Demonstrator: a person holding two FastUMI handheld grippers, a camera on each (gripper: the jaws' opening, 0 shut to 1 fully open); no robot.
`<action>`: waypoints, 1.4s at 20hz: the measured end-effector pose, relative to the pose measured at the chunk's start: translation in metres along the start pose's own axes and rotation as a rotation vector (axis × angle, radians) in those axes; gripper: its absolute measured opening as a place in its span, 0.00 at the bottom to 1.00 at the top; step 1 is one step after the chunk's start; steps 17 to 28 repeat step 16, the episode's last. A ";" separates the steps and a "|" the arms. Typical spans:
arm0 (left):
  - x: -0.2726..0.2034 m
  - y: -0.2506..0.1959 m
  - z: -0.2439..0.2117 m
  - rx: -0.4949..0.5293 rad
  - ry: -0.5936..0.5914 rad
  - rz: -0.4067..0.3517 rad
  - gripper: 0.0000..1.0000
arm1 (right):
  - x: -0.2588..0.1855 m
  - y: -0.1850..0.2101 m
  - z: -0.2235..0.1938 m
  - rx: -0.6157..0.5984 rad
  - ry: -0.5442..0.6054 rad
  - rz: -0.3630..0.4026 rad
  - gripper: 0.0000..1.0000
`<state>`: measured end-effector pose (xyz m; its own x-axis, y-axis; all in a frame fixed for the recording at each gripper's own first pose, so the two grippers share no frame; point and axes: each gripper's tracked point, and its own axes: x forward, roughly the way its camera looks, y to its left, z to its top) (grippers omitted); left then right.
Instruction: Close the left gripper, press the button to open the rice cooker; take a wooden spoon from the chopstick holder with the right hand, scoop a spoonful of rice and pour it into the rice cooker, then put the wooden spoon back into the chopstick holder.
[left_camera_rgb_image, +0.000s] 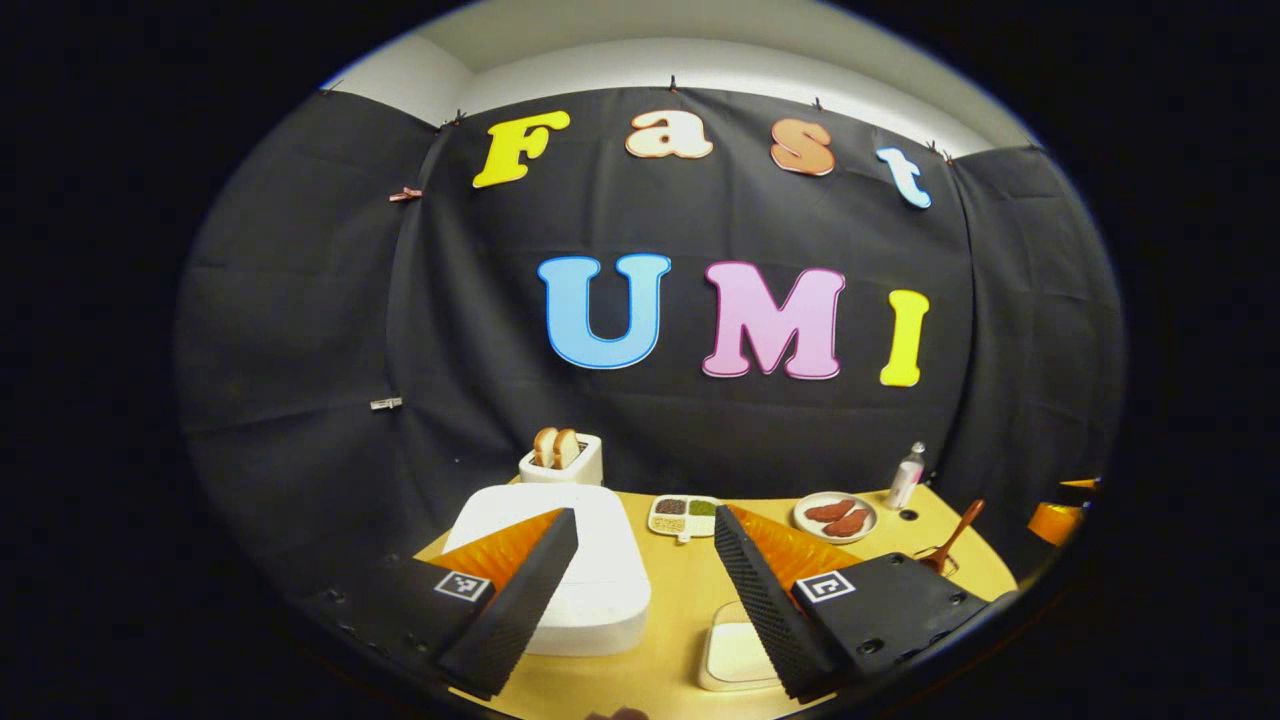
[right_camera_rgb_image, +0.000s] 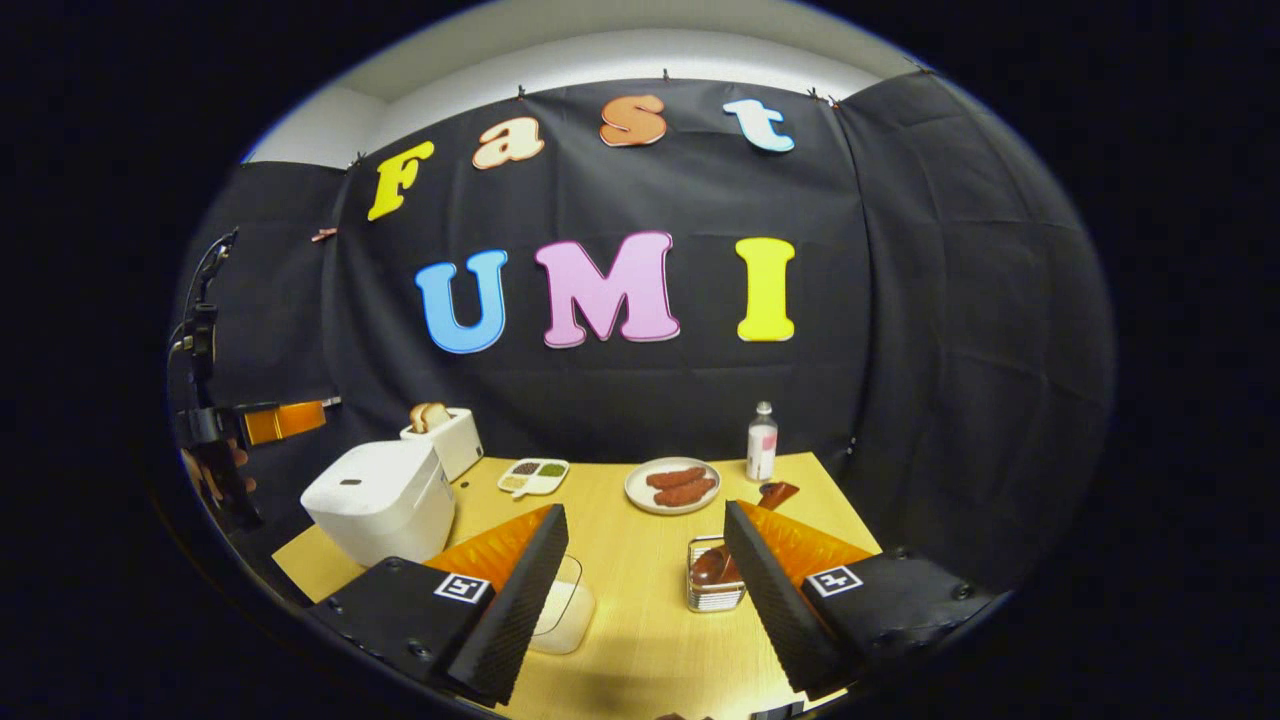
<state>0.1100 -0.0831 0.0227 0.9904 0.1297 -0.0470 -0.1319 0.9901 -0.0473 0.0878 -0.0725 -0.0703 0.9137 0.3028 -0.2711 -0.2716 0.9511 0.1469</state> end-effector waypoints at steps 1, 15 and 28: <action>-0.012 -0.006 0.003 -0.009 -0.008 -0.011 0.95 | -0.006 0.000 0.010 -0.007 -0.028 -0.015 0.98; -0.101 -0.010 -0.044 0.008 -0.010 -0.188 0.95 | -0.081 0.056 -0.021 -0.018 -0.020 -0.119 0.98; -0.100 -0.008 -0.047 0.006 -0.002 -0.197 0.95 | -0.083 0.059 -0.023 -0.021 -0.016 -0.124 0.98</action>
